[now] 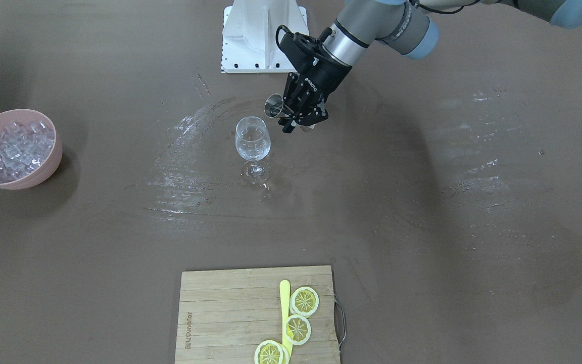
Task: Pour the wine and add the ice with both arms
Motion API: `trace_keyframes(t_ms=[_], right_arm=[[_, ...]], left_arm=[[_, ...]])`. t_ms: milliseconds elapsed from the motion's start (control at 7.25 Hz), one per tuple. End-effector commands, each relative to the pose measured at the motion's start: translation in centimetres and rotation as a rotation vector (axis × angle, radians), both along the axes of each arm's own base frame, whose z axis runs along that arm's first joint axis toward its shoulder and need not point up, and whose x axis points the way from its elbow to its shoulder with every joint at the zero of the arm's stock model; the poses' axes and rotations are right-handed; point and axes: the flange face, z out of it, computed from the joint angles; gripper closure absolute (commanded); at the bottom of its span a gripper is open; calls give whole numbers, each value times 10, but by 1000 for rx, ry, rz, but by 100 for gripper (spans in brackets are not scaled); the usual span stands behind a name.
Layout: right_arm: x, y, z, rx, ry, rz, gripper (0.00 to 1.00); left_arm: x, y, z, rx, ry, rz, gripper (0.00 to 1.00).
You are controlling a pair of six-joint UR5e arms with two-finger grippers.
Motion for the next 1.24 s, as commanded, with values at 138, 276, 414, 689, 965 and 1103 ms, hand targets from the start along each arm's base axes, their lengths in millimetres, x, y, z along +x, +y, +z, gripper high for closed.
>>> trace_keyframes(t_ms=[138,276,414,689,965,1103], right_arm=[[0,2,1,-3,-3,0,0],[0,2,3,-7,-2,0,0],[0,2,2,-5,-6,-1,0],[-1,3,2,-7,-12,-2,0],[-1,3,3,-9,-11,-2,0],[-1,3,3,-10,-11,-2,0]], left_arm=[[6,-1,-10,-19,-40,1,100],[10,1,-8,-23,-50,4,100],[11,0,-11,-32,-66,4,100],[15,-3,-22,-49,-104,0,100],[18,-2,-24,-57,-125,2,100],[19,-3,-29,-43,-142,6,100]])
